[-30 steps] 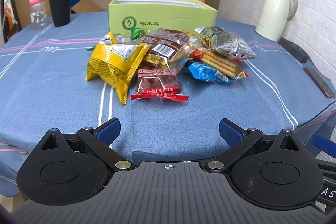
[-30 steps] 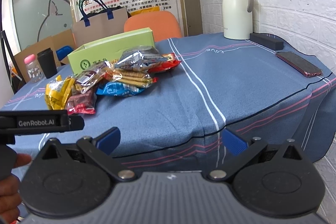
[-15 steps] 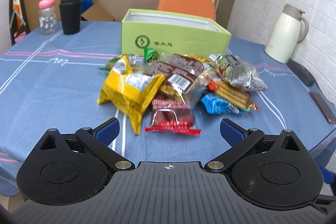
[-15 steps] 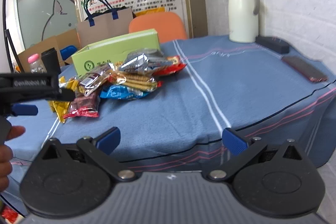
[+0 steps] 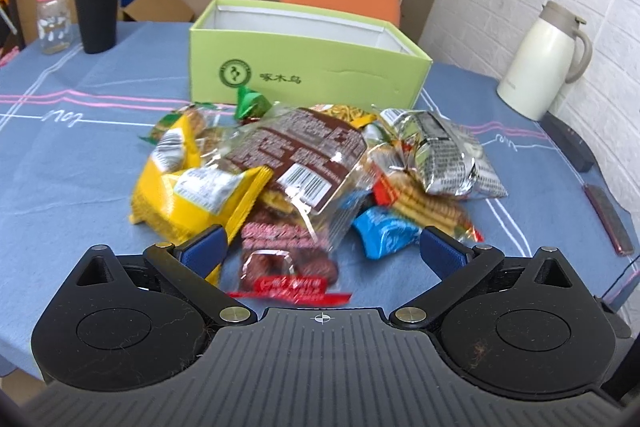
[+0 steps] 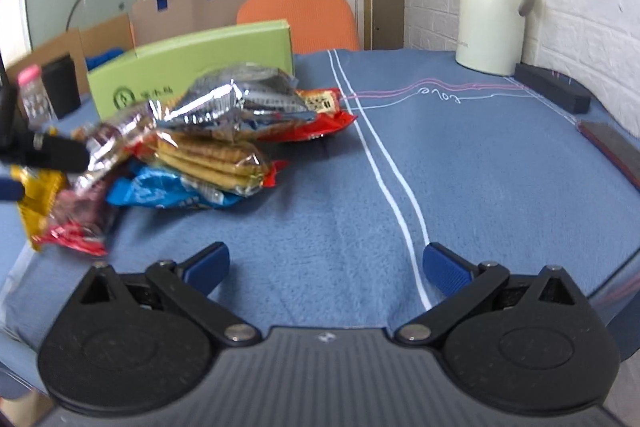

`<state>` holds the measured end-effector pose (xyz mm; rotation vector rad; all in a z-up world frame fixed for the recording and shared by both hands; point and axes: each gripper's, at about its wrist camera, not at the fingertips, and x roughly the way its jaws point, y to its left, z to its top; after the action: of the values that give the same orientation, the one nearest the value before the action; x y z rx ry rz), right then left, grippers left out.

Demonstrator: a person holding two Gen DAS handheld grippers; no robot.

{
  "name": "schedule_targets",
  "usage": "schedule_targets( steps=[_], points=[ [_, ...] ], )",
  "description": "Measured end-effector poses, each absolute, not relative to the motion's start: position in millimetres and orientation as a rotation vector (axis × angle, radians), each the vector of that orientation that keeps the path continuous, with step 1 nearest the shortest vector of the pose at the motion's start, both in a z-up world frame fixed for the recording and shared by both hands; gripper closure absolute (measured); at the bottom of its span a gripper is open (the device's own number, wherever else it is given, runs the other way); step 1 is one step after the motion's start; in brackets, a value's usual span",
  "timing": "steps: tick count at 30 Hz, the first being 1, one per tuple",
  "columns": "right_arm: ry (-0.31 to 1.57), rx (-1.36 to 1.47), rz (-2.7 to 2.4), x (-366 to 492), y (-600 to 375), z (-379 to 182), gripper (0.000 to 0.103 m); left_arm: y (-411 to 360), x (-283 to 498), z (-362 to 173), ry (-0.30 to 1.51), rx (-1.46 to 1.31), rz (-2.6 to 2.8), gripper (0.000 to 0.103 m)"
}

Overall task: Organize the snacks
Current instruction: 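Grasp the silver foil snack bag with the left tool, then carry the silver bag over the green box and open the left tool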

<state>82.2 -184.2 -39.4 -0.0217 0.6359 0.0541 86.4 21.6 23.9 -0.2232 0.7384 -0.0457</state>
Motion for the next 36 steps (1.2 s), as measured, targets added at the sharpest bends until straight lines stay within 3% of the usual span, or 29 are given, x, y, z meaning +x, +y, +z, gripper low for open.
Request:
schedule_targets(
  steps=[8,11,14,18,23,29,31,32,33,36],
  points=[
    [0.568,-0.035,0.08,75.8,-188.5,-45.7,0.001,12.2,111.9,29.0,0.771,-0.199,-0.112,0.011],
    [0.629,0.016,0.13,84.9,-198.0,-33.3,0.001,11.8,126.9,41.6,0.754,-0.216,-0.188,0.011],
    [0.56,0.09,0.232,88.0,-208.3,-8.6,0.0,11.5,146.6,56.7,0.728,-0.233,-0.275,0.011],
    [0.473,-0.027,0.312,107.0,-194.7,15.9,0.001,6.9,183.7,66.7,0.742,-0.27,-0.364,0.011],
    [0.497,-0.12,0.385,147.5,-180.4,13.0,0.001,-8.4,213.0,58.5,0.809,-0.249,-0.42,0.017],
    [0.545,-0.094,0.446,177.8,-165.6,3.3,0.001,-16.5,228.9,35.0,0.878,-0.222,-0.432,0.035],
    [0.558,-0.069,0.457,183.8,-162.0,0.5,0.001,-18.6,232.4,27.4,0.9,-0.219,-0.452,0.049],
    [0.563,-0.061,0.472,186.2,-160.2,0.4,0.003,-19.4,233.8,24.2,0.908,-0.221,-0.473,0.054],
    [0.561,-0.065,0.482,187.2,-157.2,1.2,0.007,-19.2,234.5,21.7,0.911,-0.236,-0.504,0.065],
    [0.541,-0.106,0.475,182.3,-150.4,8.0,0.021,-17.6,231.9,25.0,0.879,-0.218,-0.518,0.07]
  ],
)
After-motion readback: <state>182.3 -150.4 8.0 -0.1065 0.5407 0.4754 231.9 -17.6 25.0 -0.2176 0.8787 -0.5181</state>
